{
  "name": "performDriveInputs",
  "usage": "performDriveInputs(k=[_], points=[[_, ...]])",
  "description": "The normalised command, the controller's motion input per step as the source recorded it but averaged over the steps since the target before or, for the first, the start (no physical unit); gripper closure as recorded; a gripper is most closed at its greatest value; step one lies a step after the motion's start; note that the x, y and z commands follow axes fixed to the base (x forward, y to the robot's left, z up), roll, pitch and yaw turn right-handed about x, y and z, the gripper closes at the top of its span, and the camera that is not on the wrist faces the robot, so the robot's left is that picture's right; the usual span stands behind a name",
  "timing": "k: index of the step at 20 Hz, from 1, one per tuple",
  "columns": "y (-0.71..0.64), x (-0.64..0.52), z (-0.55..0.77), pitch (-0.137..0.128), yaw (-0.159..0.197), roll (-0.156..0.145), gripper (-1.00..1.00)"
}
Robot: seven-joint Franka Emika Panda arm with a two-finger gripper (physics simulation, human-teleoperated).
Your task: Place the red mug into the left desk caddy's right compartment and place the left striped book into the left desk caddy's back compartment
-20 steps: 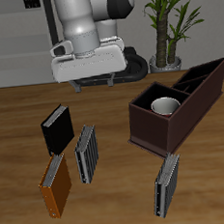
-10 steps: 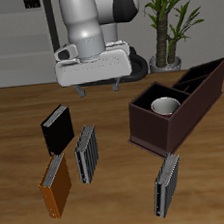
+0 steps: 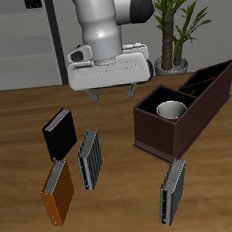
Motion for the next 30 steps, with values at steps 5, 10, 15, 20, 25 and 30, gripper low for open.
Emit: performDriveInputs(k=[5,10,15,20,25,30], points=[[0.51,0.31,0.03,0.008,0.001,0.040,-1.00],[0.36,0.32,0.03,0.002,0.017,0.015,-1.00],[0.17,0.24,0.00,0.004,-0.020,-0.018,-1.00],[0.18,0.28,0.02,-0.004,-0.034,-0.072,-1.00],[0.24,0.23,-0.01,-0.002,-0.021,-0.074,-1.00],[0.22,0.15,-0.06,0.015,-0.022,-0.057,-1.00]])
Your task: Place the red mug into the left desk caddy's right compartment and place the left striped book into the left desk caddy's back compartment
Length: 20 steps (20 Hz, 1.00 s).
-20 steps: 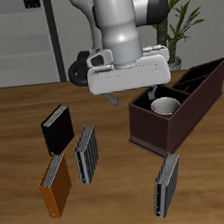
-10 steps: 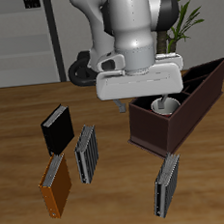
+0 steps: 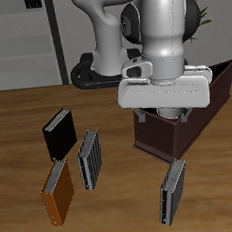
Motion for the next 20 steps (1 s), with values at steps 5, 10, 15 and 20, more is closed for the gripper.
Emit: performDriveInputs(k=[5,10,15,20], points=[[0.20,0.14,-0.07,0.005,-0.008,-0.059,-1.00],[0.05,0.13,-0.05,0.028,-0.032,-0.053,-1.00],[-0.04,0.06,0.00,0.017,-0.028,-0.023,-1.00],[-0.01,0.20,-0.04,0.026,-0.026,-0.010,-1.00]])
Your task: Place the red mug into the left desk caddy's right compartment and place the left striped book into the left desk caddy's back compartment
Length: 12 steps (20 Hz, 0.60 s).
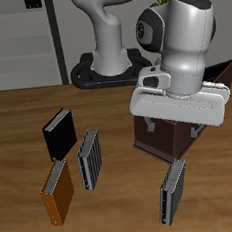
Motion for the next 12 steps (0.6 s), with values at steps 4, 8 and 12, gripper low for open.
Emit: performDriveInputs(k=[4,8,12], points=[[0.01,0.15,-0.06,0.001,-0.013,-0.003,-1.00],[0.08,0.09,-0.06,-0.023,0.010,0.046,-1.00],[-0.06,0.16,-0.17,0.022,-0.020,0.012,-1.00]])
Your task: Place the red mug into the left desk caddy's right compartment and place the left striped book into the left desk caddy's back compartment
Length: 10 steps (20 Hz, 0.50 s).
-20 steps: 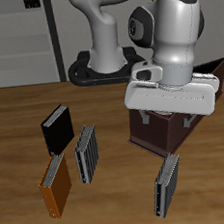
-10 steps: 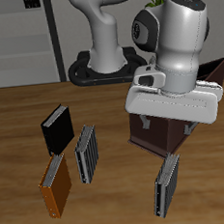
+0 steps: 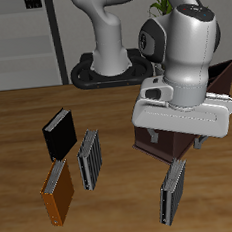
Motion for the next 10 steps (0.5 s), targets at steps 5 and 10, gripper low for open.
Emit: performDriveInputs(k=[5,10], points=[[0.10,0.05,-0.24,0.020,-0.024,0.024,-1.00],[0.05,0.17,-0.35,0.029,-0.028,0.030,-1.00]])
